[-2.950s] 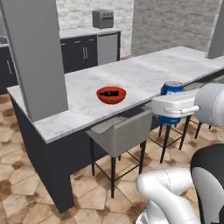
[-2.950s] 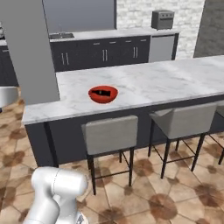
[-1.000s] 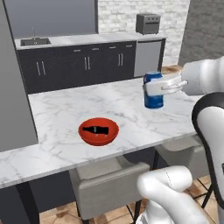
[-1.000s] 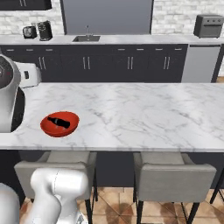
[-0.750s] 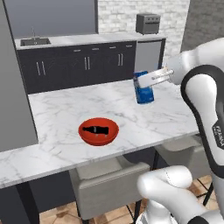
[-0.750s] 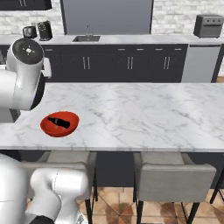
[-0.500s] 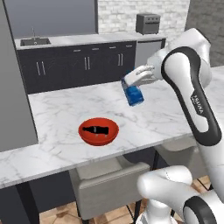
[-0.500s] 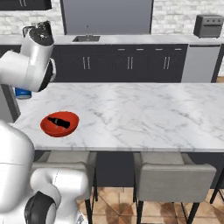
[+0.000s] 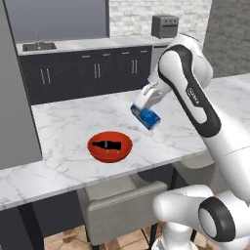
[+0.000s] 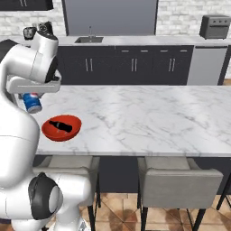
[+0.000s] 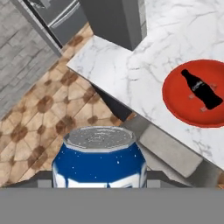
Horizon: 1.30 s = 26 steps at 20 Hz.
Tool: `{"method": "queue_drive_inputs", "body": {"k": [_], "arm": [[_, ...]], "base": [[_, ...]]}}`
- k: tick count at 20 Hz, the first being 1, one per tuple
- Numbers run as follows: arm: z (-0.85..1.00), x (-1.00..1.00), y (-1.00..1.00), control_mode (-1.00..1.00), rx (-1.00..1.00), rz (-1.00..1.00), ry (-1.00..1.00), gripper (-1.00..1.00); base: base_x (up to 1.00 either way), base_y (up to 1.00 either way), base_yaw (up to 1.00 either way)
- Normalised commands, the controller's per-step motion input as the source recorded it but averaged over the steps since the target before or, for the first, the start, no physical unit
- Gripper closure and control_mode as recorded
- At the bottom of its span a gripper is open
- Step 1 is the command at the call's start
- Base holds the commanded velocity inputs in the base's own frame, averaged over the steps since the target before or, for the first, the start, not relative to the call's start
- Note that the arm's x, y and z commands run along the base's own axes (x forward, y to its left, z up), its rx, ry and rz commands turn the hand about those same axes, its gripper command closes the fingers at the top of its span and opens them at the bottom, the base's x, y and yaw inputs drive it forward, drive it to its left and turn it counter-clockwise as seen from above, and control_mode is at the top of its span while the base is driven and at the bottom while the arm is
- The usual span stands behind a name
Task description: Open the fridge, grab two sodas, and place both sodas inside the bowl with ice on the dining counter.
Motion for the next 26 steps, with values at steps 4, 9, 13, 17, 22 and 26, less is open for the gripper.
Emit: {"method": "queue_drive_inputs", "body": {"k": [4,9,13,17,22,26], "arm": [[-0.32,-0.04,0.00,-1.00,-0.10,0.12,-0.06,1.00],[-0.32,0.06,0.00,-1.00,-0.09,0.00,-0.02,1.00],[-0.38,0.30,0.05,-1.00,-0.09,-0.02,0.00,1.00],[-0.48,0.47,0.06,-1.00,-0.09,-0.01,0.00,1.00],[-0.51,0.49,0.09,-1.00,-0.10,-0.01,0.00,1.00],[-0.54,0.37,0.09,-1.00,-0.11,0.00,0.00,1.00]], "base": [[0.00,0.00,0.00],[0.00,0.00,0.00],[0.00,0.00,0.00],[0.00,0.00,0.00],[0.00,0.00,0.00],[0.00,0.00,0.00]]}}
